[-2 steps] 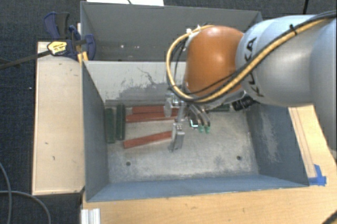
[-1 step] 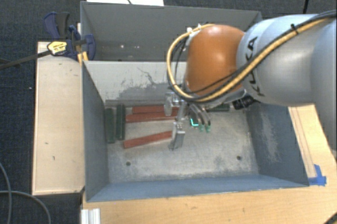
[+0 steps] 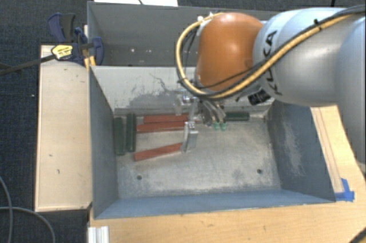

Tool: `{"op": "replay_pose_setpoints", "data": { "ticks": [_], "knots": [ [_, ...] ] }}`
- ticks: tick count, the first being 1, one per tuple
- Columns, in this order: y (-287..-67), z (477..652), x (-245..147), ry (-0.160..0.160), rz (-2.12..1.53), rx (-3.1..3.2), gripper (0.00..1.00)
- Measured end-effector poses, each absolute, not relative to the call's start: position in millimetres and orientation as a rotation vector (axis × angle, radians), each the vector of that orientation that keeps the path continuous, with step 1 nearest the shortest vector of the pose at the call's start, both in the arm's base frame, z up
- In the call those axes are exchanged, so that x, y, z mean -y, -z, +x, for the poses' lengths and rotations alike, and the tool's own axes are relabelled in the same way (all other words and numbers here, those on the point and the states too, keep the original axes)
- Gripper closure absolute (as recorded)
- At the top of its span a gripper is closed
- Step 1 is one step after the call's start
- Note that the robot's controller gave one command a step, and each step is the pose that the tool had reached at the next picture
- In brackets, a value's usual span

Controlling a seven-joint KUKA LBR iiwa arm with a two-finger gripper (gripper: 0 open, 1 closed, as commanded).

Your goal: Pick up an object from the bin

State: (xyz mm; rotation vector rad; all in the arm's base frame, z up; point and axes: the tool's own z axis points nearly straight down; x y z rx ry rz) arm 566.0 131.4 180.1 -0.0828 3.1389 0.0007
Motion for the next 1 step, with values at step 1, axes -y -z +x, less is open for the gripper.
{"op": "replay_pose_setpoints", "data": {
  "ticks": [1],
  "knots": [
    [-146.1, 575.8, -137.1, -0.003, -0.242, -3.119, 0.0]
  ]
}}
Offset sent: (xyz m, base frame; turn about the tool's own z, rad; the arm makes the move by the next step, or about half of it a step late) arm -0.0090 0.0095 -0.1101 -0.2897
